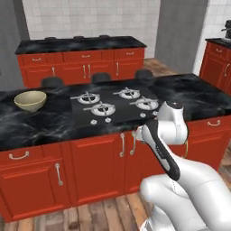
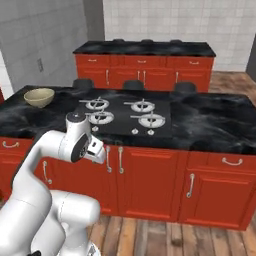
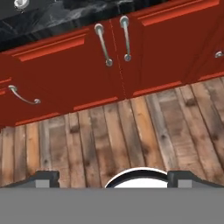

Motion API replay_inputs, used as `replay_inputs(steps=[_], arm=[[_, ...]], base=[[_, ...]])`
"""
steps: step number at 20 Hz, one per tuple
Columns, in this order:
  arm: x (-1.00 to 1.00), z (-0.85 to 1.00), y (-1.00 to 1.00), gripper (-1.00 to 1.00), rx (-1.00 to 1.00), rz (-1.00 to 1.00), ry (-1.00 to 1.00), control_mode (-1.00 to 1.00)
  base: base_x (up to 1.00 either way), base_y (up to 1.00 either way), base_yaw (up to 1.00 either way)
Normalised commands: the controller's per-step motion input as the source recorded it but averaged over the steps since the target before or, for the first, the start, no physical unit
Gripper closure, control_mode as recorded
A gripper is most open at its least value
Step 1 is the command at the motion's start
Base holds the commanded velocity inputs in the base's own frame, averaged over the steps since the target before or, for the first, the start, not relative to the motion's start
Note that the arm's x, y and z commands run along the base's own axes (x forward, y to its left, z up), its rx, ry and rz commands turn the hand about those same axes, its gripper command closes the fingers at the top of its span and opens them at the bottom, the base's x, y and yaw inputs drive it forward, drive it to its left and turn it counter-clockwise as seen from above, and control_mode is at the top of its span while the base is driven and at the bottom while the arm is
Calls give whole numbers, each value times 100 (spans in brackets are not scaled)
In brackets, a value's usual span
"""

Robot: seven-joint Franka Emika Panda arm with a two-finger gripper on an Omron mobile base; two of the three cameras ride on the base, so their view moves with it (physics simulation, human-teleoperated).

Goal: Pick the cup and bowl from the counter and place them on the counter next to the sink.

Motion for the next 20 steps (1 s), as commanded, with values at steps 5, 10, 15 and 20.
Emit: replay_inputs(steps=[5, 10, 15, 20], arm=[[0, 0, 0, -100, 0, 0, 0, 100], [0, 0, 0, -100, 0, 0, 0, 100], [0, 0, 0, -100, 0, 0, 0, 100], [0, 0, 0, -100, 0, 0, 0, 100]], base=[[66, 95, 23], [90, 70, 5], [100, 12, -17], [93, 0, -15]])
